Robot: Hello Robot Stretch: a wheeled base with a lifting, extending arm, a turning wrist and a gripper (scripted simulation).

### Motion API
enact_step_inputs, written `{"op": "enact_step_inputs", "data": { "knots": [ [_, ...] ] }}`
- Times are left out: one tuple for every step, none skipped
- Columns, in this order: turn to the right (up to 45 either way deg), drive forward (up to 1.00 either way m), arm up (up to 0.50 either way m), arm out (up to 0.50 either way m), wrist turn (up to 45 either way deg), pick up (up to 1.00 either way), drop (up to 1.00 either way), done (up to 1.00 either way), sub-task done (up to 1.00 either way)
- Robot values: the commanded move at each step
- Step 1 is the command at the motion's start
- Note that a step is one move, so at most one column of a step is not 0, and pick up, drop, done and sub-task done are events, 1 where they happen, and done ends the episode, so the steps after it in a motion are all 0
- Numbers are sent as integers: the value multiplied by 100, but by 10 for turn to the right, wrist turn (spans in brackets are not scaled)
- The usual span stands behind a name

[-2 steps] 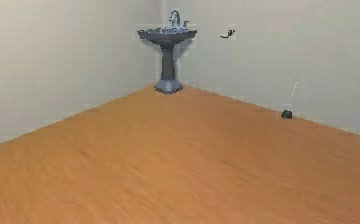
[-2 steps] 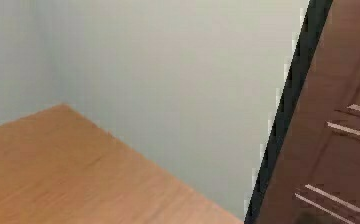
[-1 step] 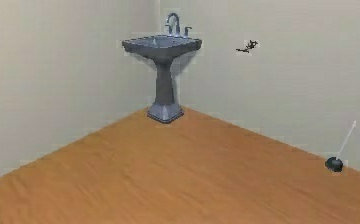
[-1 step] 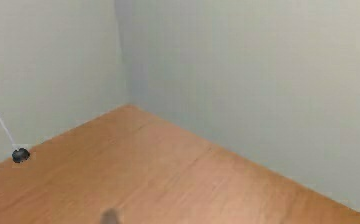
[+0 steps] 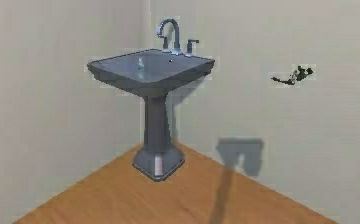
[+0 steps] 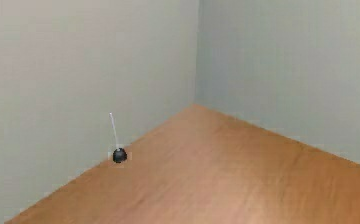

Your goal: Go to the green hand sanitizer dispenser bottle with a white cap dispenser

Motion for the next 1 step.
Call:
{"op": "enact_step_inputs", "data": {
  "knots": [
    [0,70,0,0,0,0,0,0,0]
  ]
}}
